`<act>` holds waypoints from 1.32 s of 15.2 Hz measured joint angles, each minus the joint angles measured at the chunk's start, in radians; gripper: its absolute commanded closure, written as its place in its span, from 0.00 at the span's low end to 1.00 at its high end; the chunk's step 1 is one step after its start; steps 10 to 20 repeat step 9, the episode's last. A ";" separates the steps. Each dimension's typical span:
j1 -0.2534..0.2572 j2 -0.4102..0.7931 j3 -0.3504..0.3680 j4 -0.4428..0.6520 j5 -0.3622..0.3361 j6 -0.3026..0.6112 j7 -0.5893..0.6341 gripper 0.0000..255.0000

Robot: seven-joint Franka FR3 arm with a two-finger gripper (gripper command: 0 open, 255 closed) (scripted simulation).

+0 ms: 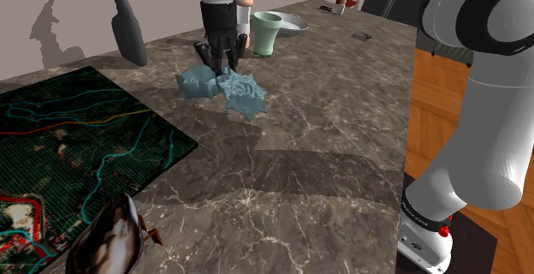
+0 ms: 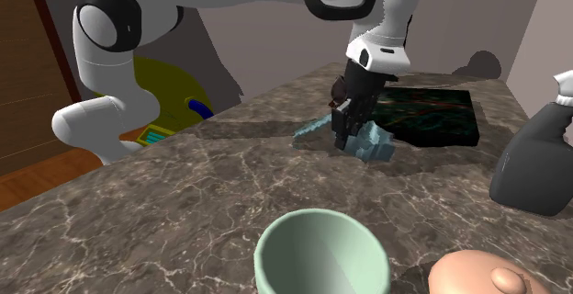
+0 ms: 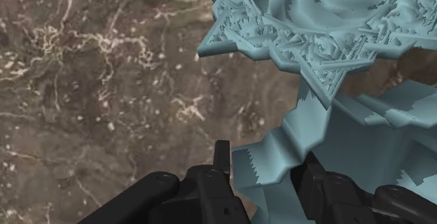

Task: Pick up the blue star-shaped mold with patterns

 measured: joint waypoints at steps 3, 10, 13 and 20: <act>0.007 0.008 0.000 0.050 -0.003 -0.042 0.000 1.00; 0.027 0.035 0.001 0.171 -0.013 -0.135 0.002 1.00; 0.027 0.035 0.001 0.171 -0.013 -0.135 0.002 1.00; 0.027 0.035 0.001 0.171 -0.013 -0.135 0.002 1.00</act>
